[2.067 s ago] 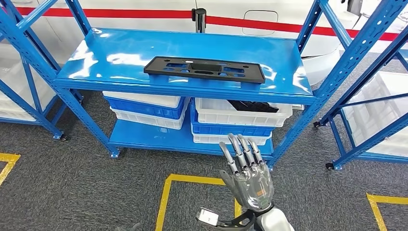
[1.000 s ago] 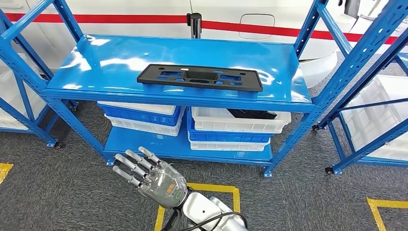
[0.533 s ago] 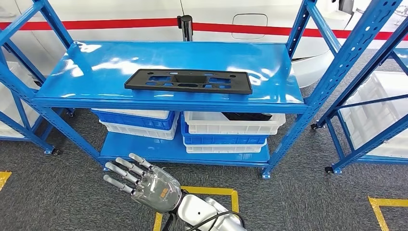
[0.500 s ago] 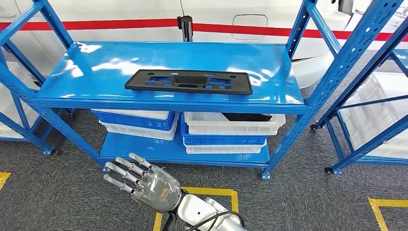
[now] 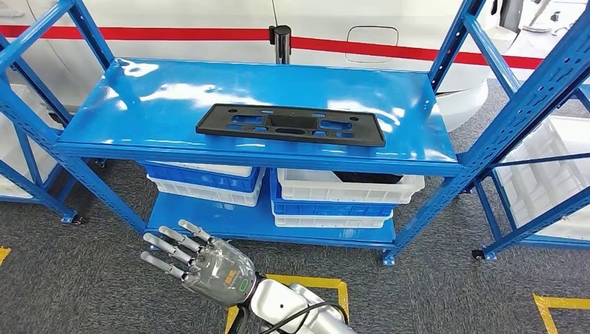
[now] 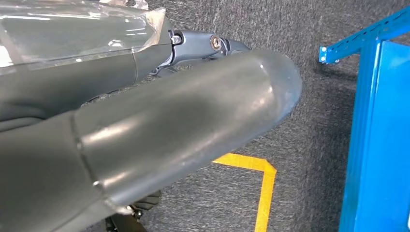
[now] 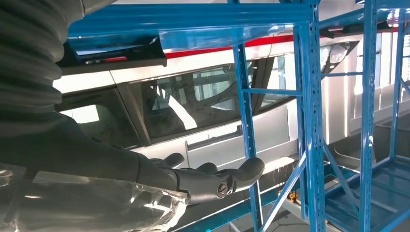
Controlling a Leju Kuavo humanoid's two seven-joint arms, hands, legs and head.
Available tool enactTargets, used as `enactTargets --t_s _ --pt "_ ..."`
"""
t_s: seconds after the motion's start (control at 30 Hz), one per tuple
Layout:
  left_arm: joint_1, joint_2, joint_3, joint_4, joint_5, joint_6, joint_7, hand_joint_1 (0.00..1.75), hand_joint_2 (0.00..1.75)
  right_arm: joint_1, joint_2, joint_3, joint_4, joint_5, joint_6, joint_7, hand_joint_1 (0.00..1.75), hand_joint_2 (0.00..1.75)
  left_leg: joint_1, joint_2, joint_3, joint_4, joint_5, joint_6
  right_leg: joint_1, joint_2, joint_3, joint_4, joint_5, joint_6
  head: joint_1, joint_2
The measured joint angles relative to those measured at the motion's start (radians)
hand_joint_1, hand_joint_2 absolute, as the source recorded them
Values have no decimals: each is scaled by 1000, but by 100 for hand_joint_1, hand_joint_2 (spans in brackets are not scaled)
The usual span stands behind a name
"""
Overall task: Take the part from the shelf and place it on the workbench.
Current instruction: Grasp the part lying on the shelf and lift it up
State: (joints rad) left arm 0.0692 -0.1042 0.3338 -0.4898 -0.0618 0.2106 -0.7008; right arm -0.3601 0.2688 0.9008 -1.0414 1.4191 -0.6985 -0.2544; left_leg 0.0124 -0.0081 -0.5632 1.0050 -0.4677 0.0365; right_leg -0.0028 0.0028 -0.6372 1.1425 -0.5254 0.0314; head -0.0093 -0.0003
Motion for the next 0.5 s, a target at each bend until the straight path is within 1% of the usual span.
enactTargets --t_s 0.03,0.07,0.1,0.13,0.2,0.23,0.27,0.3,0.33,0.37,0.4,0.43,0.47,0.5 --pt "0 0 0 0 0 0 0 0 0 -1 1 1 0 0 0 0 0 175 -3 -1 5 1 -5 -4 1 -1 30 -66 30 -2 0 0" --pt "0 -1 0 0 -1 0 0 0 0 -2 1 2 1 -3 0 0 0 175 -5 -1 8 2 -10 -9 2 -3 50 -111 49 -7 0 0" --pt "0 -1 1 0 -2 0 0 0 0 -5 2 4 1 -9 0 1 0 175 -6 -1 9 2 -14 -14 3 -3 60 -131 58 -14 -1 0" --pt "-1 -2 3 0 -4 0 0 0 0 -10 5 6 2 -19 0 2 0 175 -7 0 10 2 -16 -19 5 -2 62 -133 59 -21 -1 0" --pt "-8 -1 13 2 -10 0 0 0 0 -30 15 15 4 -50 0 8 0 175 -1 2 9 8 -22 -30 -2 1 67 -140 62 -34 -1 0" --pt "-14 0 18 5 -12 1 0 0 0 -43 22 21 7 -65 0 13 0 175 1 2 2 29 -35 -35 -6 1 72 -144 63 -41 -2 0" --pt "-21 1 23 9 -15 3 0 0 0 -56 30 29 9 -79 0 18 0 175 3 3 -17 70 -56 -41 -10 1 77 -148 62 -46 -3 0" --pt "-26 2 27 14 -15 6 0 0 0 -66 35 37 12 -91 0 23 0 175 4 4 -45 128 -83 -47 -10 1 81 -149 60 -50 -3 0" --pt "-30 3 31 20 -16 9 0 0 0 -74 40 46 15 -100 0 29 0 175 7 4 -83 196 -110 -52 -10 0 83 -149 57 -54 -4 0" --pt "-31 4 37 25 -17 14 0 0 0 -79 43 56 17 -107 0 34 0 175 9 4 -118 252 -127 -57 -10 1 86 -148 55 -56 -4 0" --pt "-32 5 42 29 -17 19 0 0 0 -83 45 66 20 -112 0 38 0 175 12 5 -141 279 -124 -61 -10 2 88 -148 53 -57 -4 0" --pt "-32 5 46 32 -18 25 0 0 0 -87 46 75 22 -116 0 40 0 175 16 5 -145 268 -102 -64 -11 4 91 -148 50 -57 -4 0" --pt "-32 6 50 34 -19 30 0 0 0 -90 48 83 24 -119 0 41 0 175 19 5 -129 218 -62 -66 -12 6 97 -147 46 -54 -4 0" --pt "-33 6 53 35 -20 36 0 0 0 -94 50 91 26 -123 0 42 0 175 24 6 -101 148 -20 -69 -12 8 102 -147 41 -50 -4 0"
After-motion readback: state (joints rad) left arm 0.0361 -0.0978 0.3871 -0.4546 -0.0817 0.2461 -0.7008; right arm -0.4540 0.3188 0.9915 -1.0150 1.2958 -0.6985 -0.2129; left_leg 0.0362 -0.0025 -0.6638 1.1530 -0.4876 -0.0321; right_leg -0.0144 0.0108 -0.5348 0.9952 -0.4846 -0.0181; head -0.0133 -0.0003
